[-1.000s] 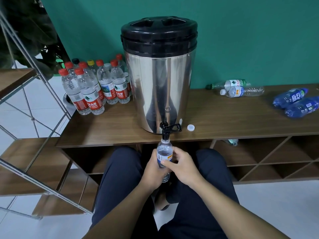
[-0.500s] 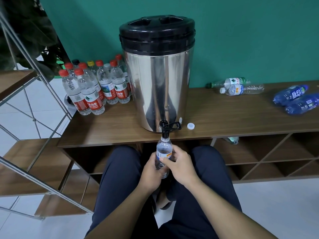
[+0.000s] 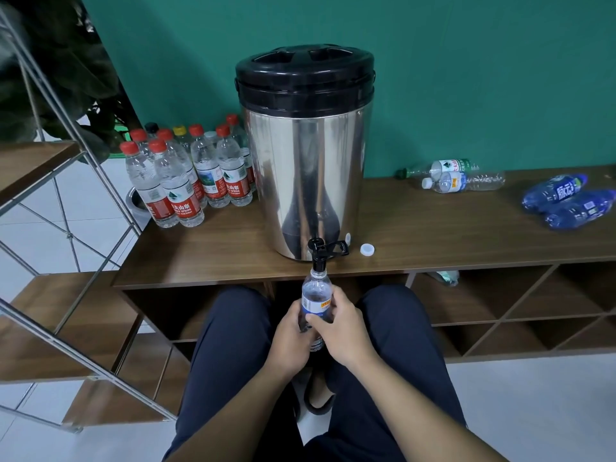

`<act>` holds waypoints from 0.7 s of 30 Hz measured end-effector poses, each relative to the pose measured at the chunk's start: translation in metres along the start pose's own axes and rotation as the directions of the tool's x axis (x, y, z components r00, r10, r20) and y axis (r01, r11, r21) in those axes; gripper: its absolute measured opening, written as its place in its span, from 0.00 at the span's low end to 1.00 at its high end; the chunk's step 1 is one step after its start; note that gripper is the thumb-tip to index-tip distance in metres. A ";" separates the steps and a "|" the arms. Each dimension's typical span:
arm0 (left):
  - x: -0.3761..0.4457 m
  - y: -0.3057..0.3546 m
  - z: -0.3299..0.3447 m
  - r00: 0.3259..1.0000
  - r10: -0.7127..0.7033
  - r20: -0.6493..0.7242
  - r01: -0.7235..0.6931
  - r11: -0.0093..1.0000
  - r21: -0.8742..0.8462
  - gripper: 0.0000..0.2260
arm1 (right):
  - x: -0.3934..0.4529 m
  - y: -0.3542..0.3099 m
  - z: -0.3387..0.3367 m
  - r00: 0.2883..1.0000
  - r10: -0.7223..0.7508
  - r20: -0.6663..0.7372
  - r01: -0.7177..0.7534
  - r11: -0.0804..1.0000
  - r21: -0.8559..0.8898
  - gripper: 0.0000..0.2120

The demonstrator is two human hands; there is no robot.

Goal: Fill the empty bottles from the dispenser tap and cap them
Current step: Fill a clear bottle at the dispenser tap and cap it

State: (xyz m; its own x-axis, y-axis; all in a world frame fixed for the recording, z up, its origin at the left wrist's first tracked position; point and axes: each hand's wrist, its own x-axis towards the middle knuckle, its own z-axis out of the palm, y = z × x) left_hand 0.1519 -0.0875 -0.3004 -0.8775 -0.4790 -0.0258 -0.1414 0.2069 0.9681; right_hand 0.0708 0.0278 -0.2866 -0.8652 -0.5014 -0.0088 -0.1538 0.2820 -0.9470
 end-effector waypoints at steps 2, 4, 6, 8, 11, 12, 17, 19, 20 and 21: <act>0.000 -0.001 0.000 1.000 0.004 -0.002 -0.004 1.000 0.001 0.23 | 0.001 -0.001 0.001 1.000 0.010 -0.012 -0.010 0.999 -0.036 0.25; -0.001 0.000 0.000 1.000 0.008 0.000 -0.008 1.000 0.004 0.23 | 0.001 -0.003 0.001 1.000 0.022 -0.022 -0.024 0.997 -0.074 0.21; 0.000 -0.001 0.000 1.000 0.014 -0.001 -0.014 1.000 -0.001 0.23 | 0.002 -0.003 0.000 0.999 0.032 -0.020 -0.033 0.995 -0.090 0.19; 0.000 -0.001 0.000 1.000 0.018 0.005 -0.018 1.000 -0.018 0.22 | 0.002 -0.005 0.000 0.999 0.044 -0.018 -0.045 0.995 -0.093 0.17; -0.001 0.001 0.000 1.000 0.027 0.001 -0.027 0.999 -0.033 0.22 | 0.001 -0.007 0.001 0.998 0.050 -0.030 -0.053 0.994 -0.098 0.16; -0.001 0.000 0.000 1.000 0.031 0.003 -0.031 0.999 -0.034 0.22 | 0.001 -0.006 0.002 0.998 0.048 -0.029 -0.051 0.995 -0.089 0.16; 0.000 -0.002 -0.003 0.999 0.040 0.012 -0.040 0.999 -0.009 0.23 | 0.001 0.001 0.002 1.000 0.025 0.007 -0.024 0.999 -0.032 0.17; 0.000 -0.002 -0.003 0.999 0.039 0.012 -0.039 0.999 -0.013 0.23 | 0.001 0.003 0.000 1.000 0.014 0.017 -0.014 1.000 -0.014 0.20; 0.001 -0.003 -0.002 0.999 0.040 0.011 -0.039 0.999 -0.014 0.23 | 0.001 0.005 -0.001 1.000 0.007 0.021 -0.007 1.000 -0.010 0.21; 0.001 -0.003 -0.002 0.999 0.040 0.011 -0.040 0.999 -0.011 0.23 | 0.001 0.006 -0.003 1.000 0.002 0.025 -0.002 1.000 -0.009 0.22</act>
State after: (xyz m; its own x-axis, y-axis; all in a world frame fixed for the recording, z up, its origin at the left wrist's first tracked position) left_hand 0.1528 -0.0901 -0.3028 -0.8874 -0.4608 0.0104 -0.1010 0.2164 0.9711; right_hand 0.0679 0.0310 -0.2913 -0.8532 -0.5212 -0.0192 -0.1563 0.2906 -0.9440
